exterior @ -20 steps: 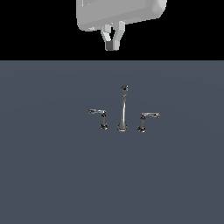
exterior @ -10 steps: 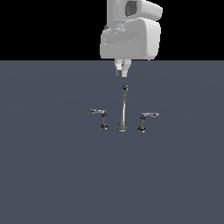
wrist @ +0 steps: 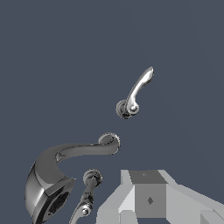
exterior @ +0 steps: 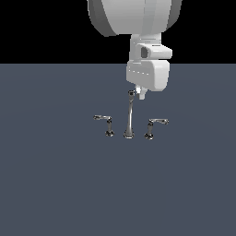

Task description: Turn on the faucet by rotating a designated handle.

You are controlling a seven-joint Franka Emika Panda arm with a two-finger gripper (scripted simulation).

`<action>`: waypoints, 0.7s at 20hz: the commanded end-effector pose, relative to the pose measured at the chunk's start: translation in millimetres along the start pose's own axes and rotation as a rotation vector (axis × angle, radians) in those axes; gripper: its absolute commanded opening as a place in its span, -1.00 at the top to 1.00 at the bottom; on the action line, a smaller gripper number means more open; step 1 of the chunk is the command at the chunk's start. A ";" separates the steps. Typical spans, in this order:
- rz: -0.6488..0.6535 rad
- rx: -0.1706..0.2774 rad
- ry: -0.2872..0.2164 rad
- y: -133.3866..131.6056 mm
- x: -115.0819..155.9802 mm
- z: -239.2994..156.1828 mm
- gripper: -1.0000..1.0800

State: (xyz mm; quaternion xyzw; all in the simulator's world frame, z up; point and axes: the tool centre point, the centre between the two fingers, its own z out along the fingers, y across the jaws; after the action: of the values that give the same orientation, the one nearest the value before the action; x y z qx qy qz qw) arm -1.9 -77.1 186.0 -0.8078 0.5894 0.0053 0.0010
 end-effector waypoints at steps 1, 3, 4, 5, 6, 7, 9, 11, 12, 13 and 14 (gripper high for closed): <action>0.078 0.001 0.003 -5.9 18.4 18.0 1.00; 0.140 0.001 0.005 -9.5 33.4 32.1 1.00; 0.170 0.002 0.006 -10.9 40.7 38.7 1.00; 0.198 0.002 0.007 -12.0 47.7 45.1 1.00; 0.225 0.002 0.007 -12.9 54.4 51.1 1.00; 0.251 0.003 0.008 -13.6 60.8 56.8 1.00; 0.298 0.003 0.009 -14.4 72.6 67.3 1.00; 0.339 0.004 0.010 -14.7 83.0 76.3 1.00; 0.358 0.004 0.010 -14.7 87.7 80.3 1.00; 0.375 0.005 0.010 -14.6 92.1 84.1 1.00; 0.391 0.005 0.010 -14.4 96.0 87.4 1.00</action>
State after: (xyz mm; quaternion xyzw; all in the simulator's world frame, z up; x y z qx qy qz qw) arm 38.2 -157.1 103.2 -0.6879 0.7258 0.0006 -0.0012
